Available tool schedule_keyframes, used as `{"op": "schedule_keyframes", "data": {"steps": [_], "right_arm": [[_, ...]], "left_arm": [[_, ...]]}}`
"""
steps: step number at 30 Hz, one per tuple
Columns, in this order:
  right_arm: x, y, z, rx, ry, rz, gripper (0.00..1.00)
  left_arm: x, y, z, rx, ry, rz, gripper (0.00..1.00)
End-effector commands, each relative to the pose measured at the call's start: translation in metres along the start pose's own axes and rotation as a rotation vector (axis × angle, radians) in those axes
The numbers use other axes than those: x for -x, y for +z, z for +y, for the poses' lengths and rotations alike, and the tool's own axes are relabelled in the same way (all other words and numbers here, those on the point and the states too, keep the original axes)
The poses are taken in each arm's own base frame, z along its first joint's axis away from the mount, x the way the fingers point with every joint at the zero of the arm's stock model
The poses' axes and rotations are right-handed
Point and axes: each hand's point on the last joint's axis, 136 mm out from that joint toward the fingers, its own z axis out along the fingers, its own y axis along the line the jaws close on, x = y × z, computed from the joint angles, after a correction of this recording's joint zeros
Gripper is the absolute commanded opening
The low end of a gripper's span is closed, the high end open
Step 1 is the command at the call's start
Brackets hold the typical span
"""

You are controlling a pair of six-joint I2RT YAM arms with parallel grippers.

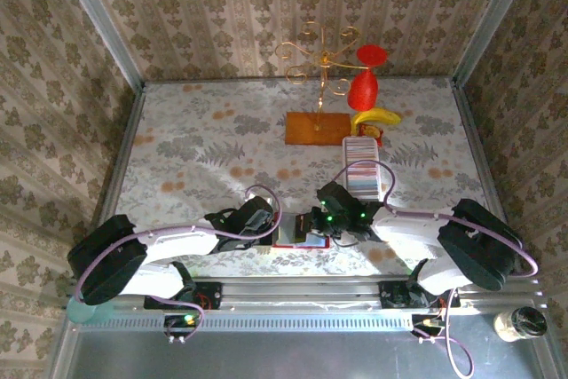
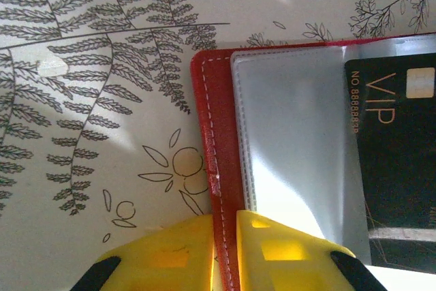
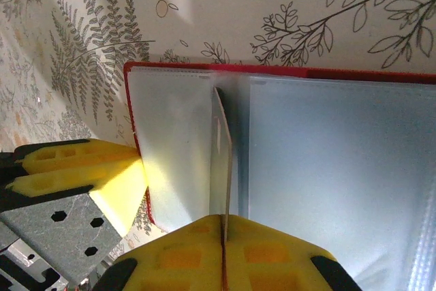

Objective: Put the credit cards into the card holder

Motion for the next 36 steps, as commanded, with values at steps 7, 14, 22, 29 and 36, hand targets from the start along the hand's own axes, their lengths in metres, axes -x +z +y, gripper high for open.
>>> {"op": "schedule_keyframes", "data": {"steps": [7,14,22,29,36], "right_arm": [[-0.008,-0.002,-0.023,-0.096,0.004,0.001,0.08],[-0.006,-0.003,-0.028,-0.112,0.020,-0.035,0.11],[-0.007,-0.003,-0.023,-0.097,0.013,-0.035,0.10],[-0.011,0.005,-0.005,-0.021,-0.011,0.005,0.07],[-0.012,0.007,-0.003,-0.007,-0.029,0.015,0.11]], "left_arm": [[-0.007,0.003,-0.008,-0.021,0.008,0.032,0.17],[-0.007,0.004,-0.009,-0.025,0.011,0.032,0.16],[-0.007,0.003,-0.010,-0.028,0.011,0.030,0.16],[-0.007,0.004,-0.009,-0.027,0.011,0.030,0.16],[-0.008,0.004,-0.008,-0.025,0.010,0.032,0.16]]}}
